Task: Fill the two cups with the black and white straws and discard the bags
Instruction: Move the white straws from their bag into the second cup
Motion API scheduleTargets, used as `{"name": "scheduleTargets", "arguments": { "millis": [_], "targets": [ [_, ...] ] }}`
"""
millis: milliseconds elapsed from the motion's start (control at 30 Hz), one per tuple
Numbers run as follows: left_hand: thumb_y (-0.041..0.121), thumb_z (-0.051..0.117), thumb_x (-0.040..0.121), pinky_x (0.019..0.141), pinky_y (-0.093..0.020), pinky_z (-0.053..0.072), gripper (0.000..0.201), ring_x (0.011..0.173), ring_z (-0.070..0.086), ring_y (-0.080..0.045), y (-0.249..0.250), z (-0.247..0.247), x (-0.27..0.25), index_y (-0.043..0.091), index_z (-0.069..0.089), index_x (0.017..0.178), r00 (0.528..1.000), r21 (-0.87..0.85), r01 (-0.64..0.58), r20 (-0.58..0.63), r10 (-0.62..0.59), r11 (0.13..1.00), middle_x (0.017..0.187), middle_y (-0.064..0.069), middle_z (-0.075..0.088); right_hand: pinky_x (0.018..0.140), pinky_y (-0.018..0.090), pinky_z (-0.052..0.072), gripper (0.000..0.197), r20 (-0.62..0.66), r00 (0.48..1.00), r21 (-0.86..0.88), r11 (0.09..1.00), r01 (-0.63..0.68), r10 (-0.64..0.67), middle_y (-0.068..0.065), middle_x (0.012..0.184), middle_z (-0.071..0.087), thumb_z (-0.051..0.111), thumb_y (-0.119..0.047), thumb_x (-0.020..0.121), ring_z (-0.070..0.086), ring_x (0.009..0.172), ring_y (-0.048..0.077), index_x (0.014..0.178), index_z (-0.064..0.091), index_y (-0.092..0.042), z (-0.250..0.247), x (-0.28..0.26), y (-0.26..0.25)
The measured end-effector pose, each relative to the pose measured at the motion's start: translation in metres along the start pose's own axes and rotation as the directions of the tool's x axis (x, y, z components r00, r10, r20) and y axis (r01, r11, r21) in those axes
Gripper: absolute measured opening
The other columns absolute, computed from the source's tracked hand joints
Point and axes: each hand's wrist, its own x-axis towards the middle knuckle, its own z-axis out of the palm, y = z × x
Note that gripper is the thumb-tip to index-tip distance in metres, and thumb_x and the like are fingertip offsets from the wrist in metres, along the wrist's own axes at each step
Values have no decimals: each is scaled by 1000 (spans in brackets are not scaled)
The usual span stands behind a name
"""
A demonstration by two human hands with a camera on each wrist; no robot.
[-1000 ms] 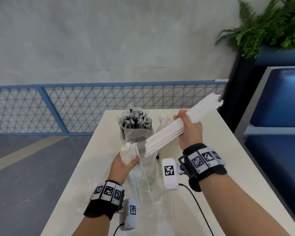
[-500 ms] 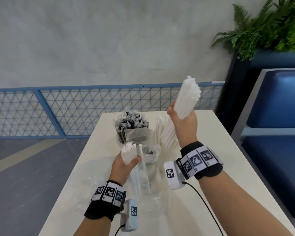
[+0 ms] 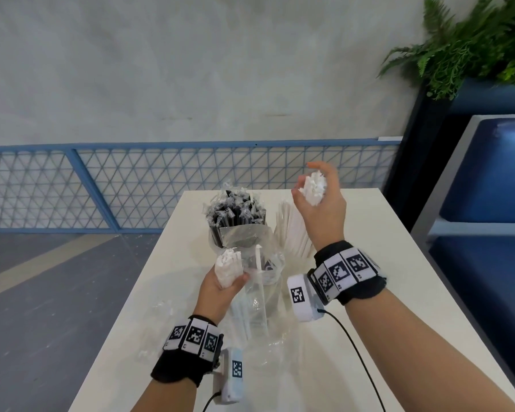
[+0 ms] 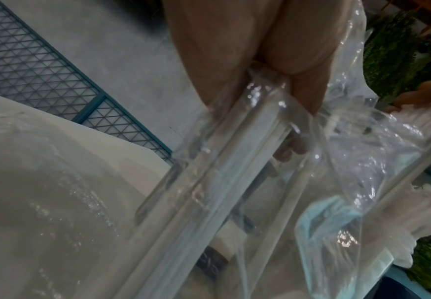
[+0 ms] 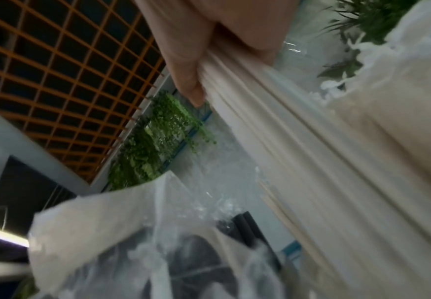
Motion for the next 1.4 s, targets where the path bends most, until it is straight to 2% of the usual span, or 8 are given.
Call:
{"name": "scheduleTargets", "arguments": {
  "millis": [233,367,467,667,833,1067,1267,1400],
  "targets": [
    [9,70,79,87,-23,47,38,99,63,-14,-3,2,4,7,60,116,1000,5,20,-15,-20,1000,103,-3,68,66,3,36,12,158,987,-172,985,-8,35,-14,79,59,56,-6,88,53,71,-10,86,62,-17,12,-5,24],
    [9,69,80,83,-19,46,35,97,62,-10,-2,3,4,12,60,113,999,-19,32,-7,-32,999,101,2,67,85,29,37,10,172,985,-361,928,90,-28,-11,85,65,56,-15,89,56,73,5,89,65,-17,16,-6,29],
    [9,69,80,81,-17,47,30,95,63,-9,-1,2,2,17,60,108,999,-34,31,9,-31,999,98,4,68,107,42,16,14,170,986,-527,845,92,-2,-3,104,66,57,-31,88,56,107,20,97,66,-25,10,-6,31],
    [6,67,81,71,-6,48,25,87,62,-2,1,1,0,24,60,96,1000,-52,13,-2,-13,999,91,9,67,110,60,11,102,97,978,-673,736,-70,182,14,155,3,69,-64,62,-1,143,36,145,17,-37,-17,-13,29],
    [7,68,81,69,-4,47,25,82,63,6,3,2,-2,26,61,95,1000,-38,14,10,-14,999,91,10,67,114,45,25,130,105,922,-439,849,-292,372,17,153,-10,86,-40,54,11,143,32,147,-5,-29,-27,-27,50],
    [5,67,81,65,-3,46,21,72,62,14,2,-1,-3,22,62,92,1000,-40,23,15,-22,999,87,6,67,116,40,24,113,29,966,-433,874,-220,258,14,151,5,87,-27,56,21,140,27,145,19,-27,-8,-23,60],
    [8,68,81,66,-4,47,26,84,62,2,-1,-2,-2,11,62,106,999,-23,36,17,-36,999,91,5,68,106,25,33,50,40,950,-541,806,-240,310,12,141,32,76,-10,72,44,119,22,115,54,2,-13,-13,71],
    [9,68,81,68,-5,48,27,89,63,-4,-3,-2,-1,11,62,107,999,-7,45,14,-45,999,92,3,68,78,10,38,27,35,968,-534,823,-193,250,11,118,49,64,1,75,45,84,11,102,62,-2,-10,-6,69]
  ]
}}
